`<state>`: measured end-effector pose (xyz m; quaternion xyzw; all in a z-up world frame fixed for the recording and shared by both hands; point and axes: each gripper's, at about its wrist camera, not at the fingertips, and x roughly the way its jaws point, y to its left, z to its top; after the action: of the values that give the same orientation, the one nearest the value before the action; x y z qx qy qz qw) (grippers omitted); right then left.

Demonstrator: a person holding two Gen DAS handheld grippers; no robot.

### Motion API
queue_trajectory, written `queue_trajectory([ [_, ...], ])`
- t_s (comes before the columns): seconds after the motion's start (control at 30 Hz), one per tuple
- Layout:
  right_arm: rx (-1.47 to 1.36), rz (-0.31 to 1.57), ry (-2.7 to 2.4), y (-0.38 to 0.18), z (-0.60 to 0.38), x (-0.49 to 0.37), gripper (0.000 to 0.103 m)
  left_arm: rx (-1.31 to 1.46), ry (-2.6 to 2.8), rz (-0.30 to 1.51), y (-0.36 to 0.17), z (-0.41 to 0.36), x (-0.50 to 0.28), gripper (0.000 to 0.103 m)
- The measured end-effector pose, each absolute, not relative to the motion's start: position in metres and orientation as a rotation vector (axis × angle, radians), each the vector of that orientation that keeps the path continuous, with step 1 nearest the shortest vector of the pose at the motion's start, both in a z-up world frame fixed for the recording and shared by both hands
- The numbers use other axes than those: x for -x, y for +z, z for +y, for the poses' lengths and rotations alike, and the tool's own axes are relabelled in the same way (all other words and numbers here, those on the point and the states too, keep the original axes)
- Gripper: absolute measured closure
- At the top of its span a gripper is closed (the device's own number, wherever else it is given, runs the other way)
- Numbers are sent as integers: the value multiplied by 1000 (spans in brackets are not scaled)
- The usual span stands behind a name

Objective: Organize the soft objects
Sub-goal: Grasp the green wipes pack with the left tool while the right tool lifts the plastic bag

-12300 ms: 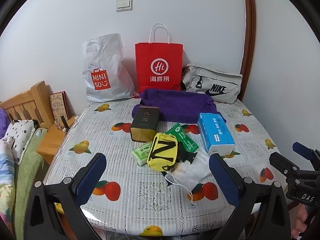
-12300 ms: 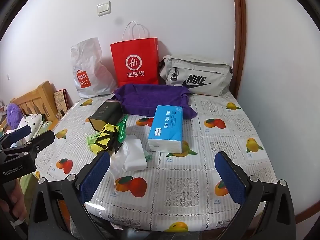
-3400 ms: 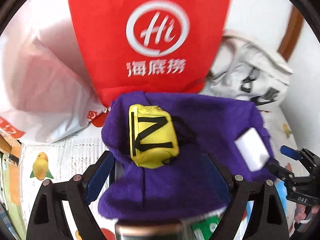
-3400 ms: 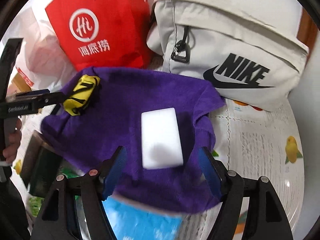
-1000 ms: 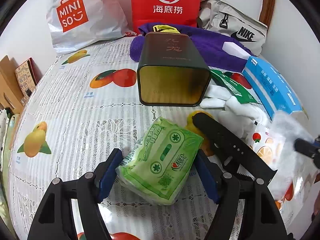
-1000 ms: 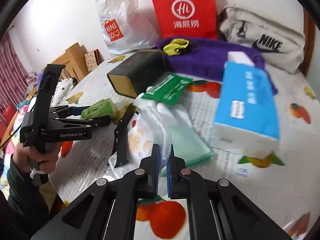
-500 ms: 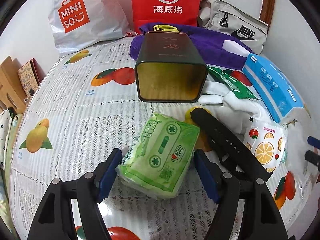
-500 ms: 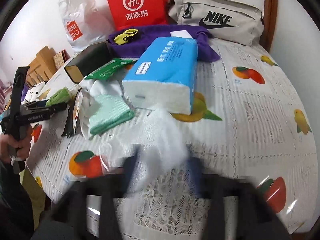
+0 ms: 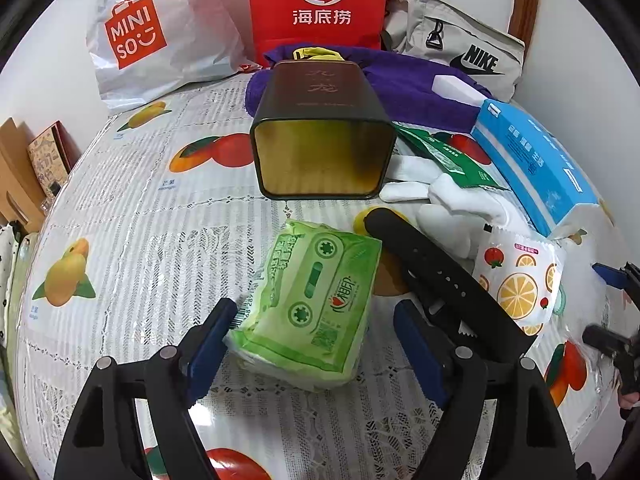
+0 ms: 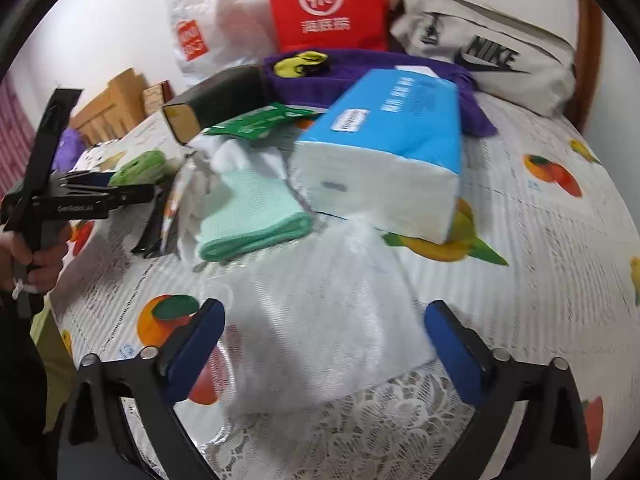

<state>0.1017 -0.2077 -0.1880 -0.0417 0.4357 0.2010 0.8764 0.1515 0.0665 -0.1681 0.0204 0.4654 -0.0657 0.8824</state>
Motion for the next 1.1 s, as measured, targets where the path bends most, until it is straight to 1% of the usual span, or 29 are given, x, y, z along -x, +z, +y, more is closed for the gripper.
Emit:
queue_trajectory([
  [0.07, 111, 908, 443, -189, -204, -99, 0, -42, -139, 970, -168, 66, -152, 23],
  [0.23, 200, 890, 414, -194, -192, -93, 0, -51, -142, 969, -168, 64, -152, 20],
  [0.43, 204, 885, 359, -194, -184, -94, 0, -51, -140, 968, -168, 61, -149, 20],
  [0.53, 207, 866, 349, -193, -179, -93, 7, -60, -134, 959, -168, 59, -146, 19],
  [0.6, 201, 856, 349, -192, -178, -92, 19, -59, -132, 956, -168, 58, -144, 20],
  [0.63, 200, 852, 344, -191, -177, -92, 21, -58, -131, 954, -168, 58, -144, 20],
  [0.67, 200, 848, 343, -191, -176, -92, 25, -59, -131, 952, -168, 57, -143, 20],
  [0.7, 199, 841, 345, -190, -175, -91, 33, -60, -131, 949, -168, 57, -142, 20],
  [0.73, 199, 837, 347, -189, -174, -91, 38, -58, -130, 947, -167, 57, -141, 20],
  [0.77, 199, 835, 351, -188, -174, -90, 50, -56, -129, 945, -167, 57, -140, 20],
  [0.8, 202, 834, 360, -188, -173, -89, 55, -55, -129, 942, -168, 57, -139, 20],
  [0.9, 207, 834, 371, -187, -171, -89, 86, -58, -127, 933, -168, 56, -138, 20],
  [0.97, 195, 846, 370, -186, -174, -89, 93, -60, -128, 926, -167, 57, -136, 25],
  [1.0, 189, 851, 366, -186, -175, -89, 95, -61, -127, 923, -166, 57, -135, 30],
  [1.03, 178, 860, 358, -185, -178, -88, 96, -62, -125, 920, -166, 57, -135, 37],
  [1.07, 170, 866, 352, -185, -181, -88, 96, -64, -123, 914, -165, 58, -133, 41],
  [1.1, 167, 870, 347, -185, -182, -86, 96, -59, -127, 911, -164, 59, -132, 49],
])
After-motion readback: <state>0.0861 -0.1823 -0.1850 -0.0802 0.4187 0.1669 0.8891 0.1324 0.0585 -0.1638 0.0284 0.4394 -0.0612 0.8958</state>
